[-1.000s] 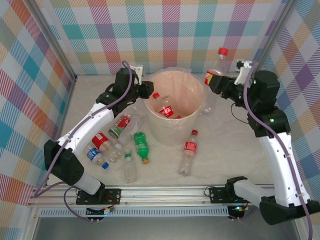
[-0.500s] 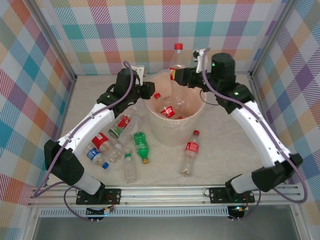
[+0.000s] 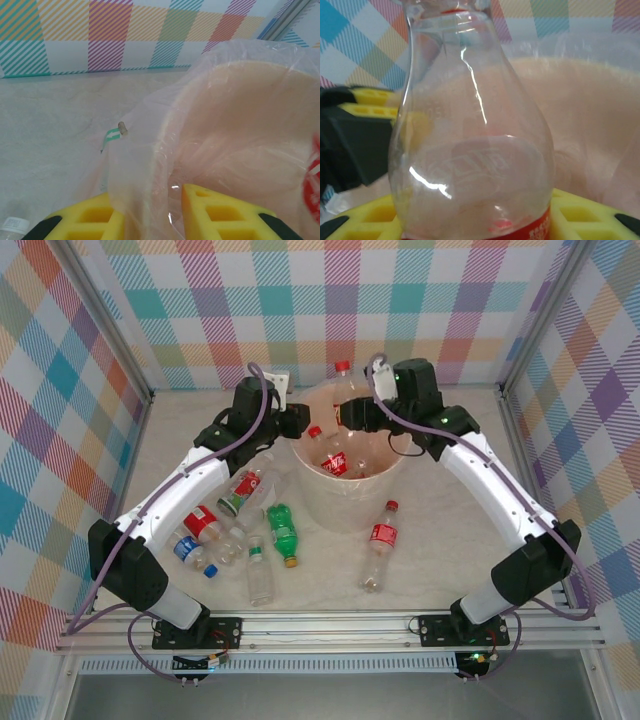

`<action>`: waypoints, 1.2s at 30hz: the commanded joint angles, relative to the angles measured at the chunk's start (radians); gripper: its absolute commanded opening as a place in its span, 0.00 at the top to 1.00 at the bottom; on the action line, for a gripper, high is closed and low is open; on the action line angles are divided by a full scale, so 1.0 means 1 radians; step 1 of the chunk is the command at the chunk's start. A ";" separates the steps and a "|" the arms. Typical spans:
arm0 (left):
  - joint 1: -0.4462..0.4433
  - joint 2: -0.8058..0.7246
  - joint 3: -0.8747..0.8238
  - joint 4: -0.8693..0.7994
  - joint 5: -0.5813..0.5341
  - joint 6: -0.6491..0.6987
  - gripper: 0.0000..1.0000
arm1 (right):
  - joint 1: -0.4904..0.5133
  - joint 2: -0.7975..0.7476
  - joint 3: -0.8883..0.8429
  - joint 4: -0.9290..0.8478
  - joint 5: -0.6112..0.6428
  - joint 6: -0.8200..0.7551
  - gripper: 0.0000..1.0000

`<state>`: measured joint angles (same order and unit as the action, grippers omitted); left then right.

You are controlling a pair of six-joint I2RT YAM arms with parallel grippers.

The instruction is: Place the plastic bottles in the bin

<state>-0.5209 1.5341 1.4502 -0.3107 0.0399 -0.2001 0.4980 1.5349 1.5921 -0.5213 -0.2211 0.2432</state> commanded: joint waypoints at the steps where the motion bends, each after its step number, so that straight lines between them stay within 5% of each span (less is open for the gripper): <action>1: -0.040 0.053 -0.057 -0.194 0.025 0.039 0.71 | 0.007 -0.004 -0.040 -0.019 -0.021 -0.052 0.50; 9: -0.041 0.054 -0.057 -0.195 0.015 0.040 0.71 | 0.016 -0.004 -0.161 0.057 -0.063 -0.042 0.44; 28: -0.041 0.050 -0.057 -0.193 0.019 0.039 0.71 | 0.018 -0.025 -0.126 -0.011 0.016 0.015 0.15; 36: -0.041 0.044 -0.057 -0.193 0.018 0.041 0.71 | 0.017 -0.066 -0.054 -0.032 0.004 0.048 0.14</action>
<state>-0.5224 1.5322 1.4502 -0.3107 0.0326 -0.1928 0.5102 1.5249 1.4864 -0.5377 -0.2173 0.2680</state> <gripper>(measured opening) 0.288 0.855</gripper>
